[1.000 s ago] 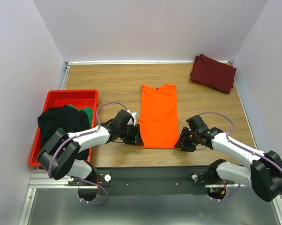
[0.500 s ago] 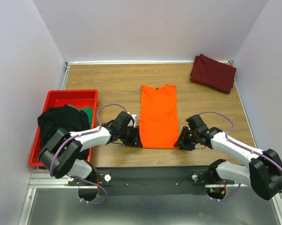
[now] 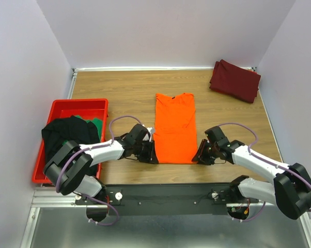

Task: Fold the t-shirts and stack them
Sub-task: Fold the tshirt

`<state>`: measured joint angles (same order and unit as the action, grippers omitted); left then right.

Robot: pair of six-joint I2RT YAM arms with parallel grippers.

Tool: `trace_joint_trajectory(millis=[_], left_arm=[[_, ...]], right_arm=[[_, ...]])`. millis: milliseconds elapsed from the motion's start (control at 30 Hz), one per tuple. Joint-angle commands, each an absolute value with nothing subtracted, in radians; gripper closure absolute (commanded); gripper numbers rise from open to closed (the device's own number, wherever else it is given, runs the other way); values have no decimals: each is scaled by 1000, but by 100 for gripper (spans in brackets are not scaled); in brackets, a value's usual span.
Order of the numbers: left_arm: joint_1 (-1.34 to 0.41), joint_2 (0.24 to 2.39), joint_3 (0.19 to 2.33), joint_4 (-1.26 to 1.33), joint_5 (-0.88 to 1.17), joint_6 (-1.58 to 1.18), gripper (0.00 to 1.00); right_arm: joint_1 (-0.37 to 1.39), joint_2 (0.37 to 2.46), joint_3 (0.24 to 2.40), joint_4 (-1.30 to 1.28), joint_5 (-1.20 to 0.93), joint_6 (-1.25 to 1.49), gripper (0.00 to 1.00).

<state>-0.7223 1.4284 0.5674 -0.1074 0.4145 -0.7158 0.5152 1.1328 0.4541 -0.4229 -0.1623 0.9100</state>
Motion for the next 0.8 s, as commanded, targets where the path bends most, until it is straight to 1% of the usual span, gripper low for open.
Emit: trace_joint_trajectory(millis=[0, 67, 100, 133, 167, 233, 300, 333, 433, 600, 767], left_arm=[[-732, 1453, 572, -117, 351, -732, 66], [-733, 1454, 578, -109, 345, -739, 71], [-733, 1453, 583, -106, 344, -742, 74], [-732, 1451, 587, -107, 342, -744, 78], [-733, 1445, 594, -109, 341, -744, 90], [-733, 1433, 598, -118, 328, -739, 100], [-732, 1411, 604, -144, 310, -727, 100], [-732, 1405, 604, -152, 304, -721, 100], [-733, 1372, 594, -179, 291, -704, 100], [-770, 1302, 542, -176, 291, -736, 100], [-834, 1220, 500, -178, 272, -790, 100]], right_arm=[[514, 1149, 423, -414, -130, 908, 64], [514, 1150, 423, -408, -130, 904, 66], [514, 1152, 423, -408, -132, 902, 71], [514, 1154, 423, -407, -132, 896, 72], [512, 1152, 425, -408, -135, 888, 75], [514, 1151, 428, -407, -153, 870, 84], [514, 1149, 425, -407, -173, 856, 89], [514, 1150, 420, -405, -199, 847, 94], [514, 1131, 393, -408, -248, 812, 100], [517, 1057, 356, -417, -304, 795, 100], [546, 967, 347, -463, -298, 816, 99]])
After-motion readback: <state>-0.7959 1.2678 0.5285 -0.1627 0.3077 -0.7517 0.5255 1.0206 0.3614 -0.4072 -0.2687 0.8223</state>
